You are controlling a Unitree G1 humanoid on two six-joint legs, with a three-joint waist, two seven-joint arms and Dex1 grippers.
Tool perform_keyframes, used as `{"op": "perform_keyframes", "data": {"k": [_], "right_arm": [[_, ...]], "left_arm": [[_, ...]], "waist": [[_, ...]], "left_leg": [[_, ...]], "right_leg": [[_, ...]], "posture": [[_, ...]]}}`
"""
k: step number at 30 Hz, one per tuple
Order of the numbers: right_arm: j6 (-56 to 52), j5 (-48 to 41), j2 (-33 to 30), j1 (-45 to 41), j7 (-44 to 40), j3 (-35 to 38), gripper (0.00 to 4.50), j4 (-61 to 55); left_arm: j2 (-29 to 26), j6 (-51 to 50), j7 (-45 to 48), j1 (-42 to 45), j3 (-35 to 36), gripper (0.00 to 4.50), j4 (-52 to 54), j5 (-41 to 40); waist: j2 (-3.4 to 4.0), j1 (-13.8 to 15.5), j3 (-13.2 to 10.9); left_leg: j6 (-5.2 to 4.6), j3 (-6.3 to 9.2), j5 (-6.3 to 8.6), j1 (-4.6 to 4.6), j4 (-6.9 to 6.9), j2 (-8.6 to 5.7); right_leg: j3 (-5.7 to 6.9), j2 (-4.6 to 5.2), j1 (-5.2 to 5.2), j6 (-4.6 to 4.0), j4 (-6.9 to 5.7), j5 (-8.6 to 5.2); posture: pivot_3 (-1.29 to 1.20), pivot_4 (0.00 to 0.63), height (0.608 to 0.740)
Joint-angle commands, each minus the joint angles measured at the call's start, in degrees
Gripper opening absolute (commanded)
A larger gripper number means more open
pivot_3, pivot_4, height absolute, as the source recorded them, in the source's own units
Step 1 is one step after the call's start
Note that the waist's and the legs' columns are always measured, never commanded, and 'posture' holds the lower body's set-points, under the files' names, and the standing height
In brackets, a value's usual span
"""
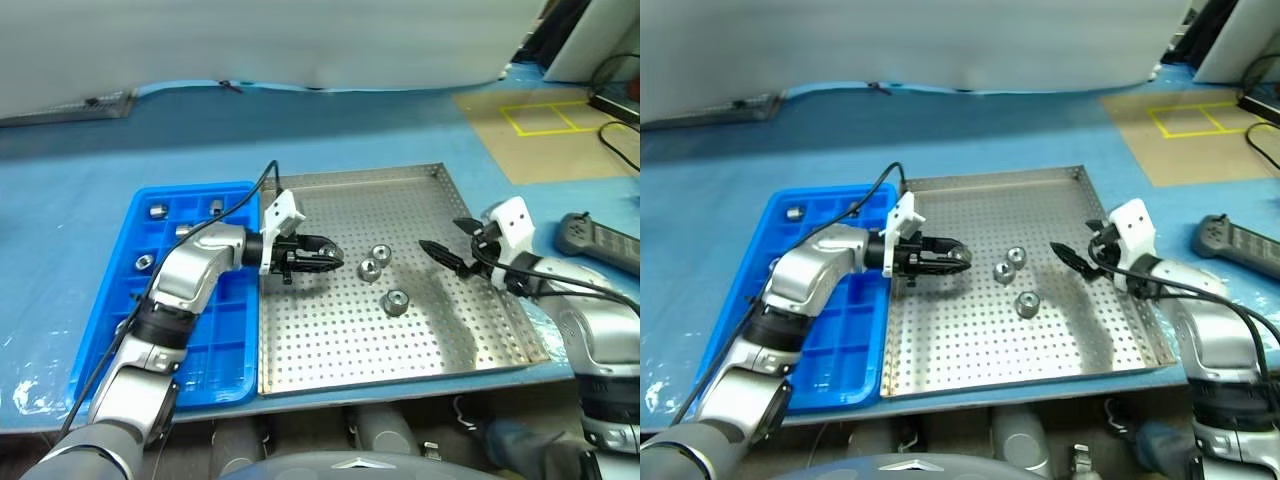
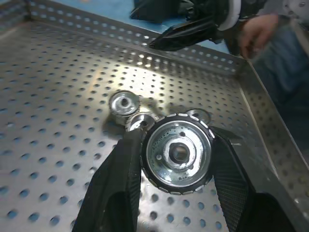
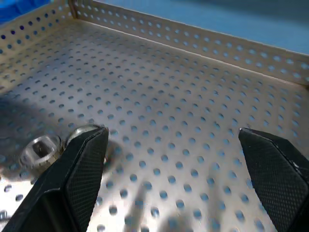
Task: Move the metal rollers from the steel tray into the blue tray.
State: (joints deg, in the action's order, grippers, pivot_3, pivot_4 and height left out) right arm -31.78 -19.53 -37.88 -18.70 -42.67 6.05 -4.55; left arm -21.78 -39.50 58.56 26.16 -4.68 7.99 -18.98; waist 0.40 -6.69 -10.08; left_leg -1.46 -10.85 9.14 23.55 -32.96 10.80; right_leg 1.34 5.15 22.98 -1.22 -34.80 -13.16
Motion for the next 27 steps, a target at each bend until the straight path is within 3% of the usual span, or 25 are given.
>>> {"op": "perform_keyframes", "data": {"k": [1,9,17,27], "right_arm": [[3.93,1.13,0.60,-5.17,-3.87,-3.21,4.50,4.47],[12.64,5.30,4.91,-17.92,-11.56,-10.45,4.50,21.33],[18.80,8.34,10.37,-23.95,-16.04,-13.69,4.50,32.08],[21.87,10.32,13.46,-26.11,-17.59,-13.65,4.50,36.93]], "left_arm": [[-1.22,-4.50,-6.58,-3.11,5.33,1.72,9.72,-3.14],[-3.50,-14.39,-18.40,-17.62,16.29,1.72,28.77,-9.76],[-9.36,-20.85,-20.88,-32.78,30.42,1.72,40.90,-19.38],[-12.56,-18.31,-24.66,-45.01,28.04,1.72,44.55,-18.22]], "waist": [[0.01,2.17,-0.01],[-0.02,10.07,-0.03],[-0.08,12.45,-0.06],[-0.11,14.18,-0.07]], "left_leg": [[0.02,0.01,-0.01,0.00,0.02,0.02],[0.13,-0.12,-0.07,0.01,0.19,0.03],[0.23,-0.10,-0.11,-0.03,0.24,0.04],[0.39,-0.07,-0.20,-0.05,0.53,0.03]], "right_leg": [[0.04,0.00,0.01,-0.01,-0.03,0.00],[0.04,0.03,0.05,-0.07,0.02,-0.03],[0.05,0.03,0.07,-0.07,-0.03,-0.03],[0.03,0.02,0.15,-0.05,0.05,-0.04]], "posture": [[-0.07,0.150,0.740],[0.10,0.150,0.740],[0.23,0.150,0.740],[0.27,0.150,0.740]]}}
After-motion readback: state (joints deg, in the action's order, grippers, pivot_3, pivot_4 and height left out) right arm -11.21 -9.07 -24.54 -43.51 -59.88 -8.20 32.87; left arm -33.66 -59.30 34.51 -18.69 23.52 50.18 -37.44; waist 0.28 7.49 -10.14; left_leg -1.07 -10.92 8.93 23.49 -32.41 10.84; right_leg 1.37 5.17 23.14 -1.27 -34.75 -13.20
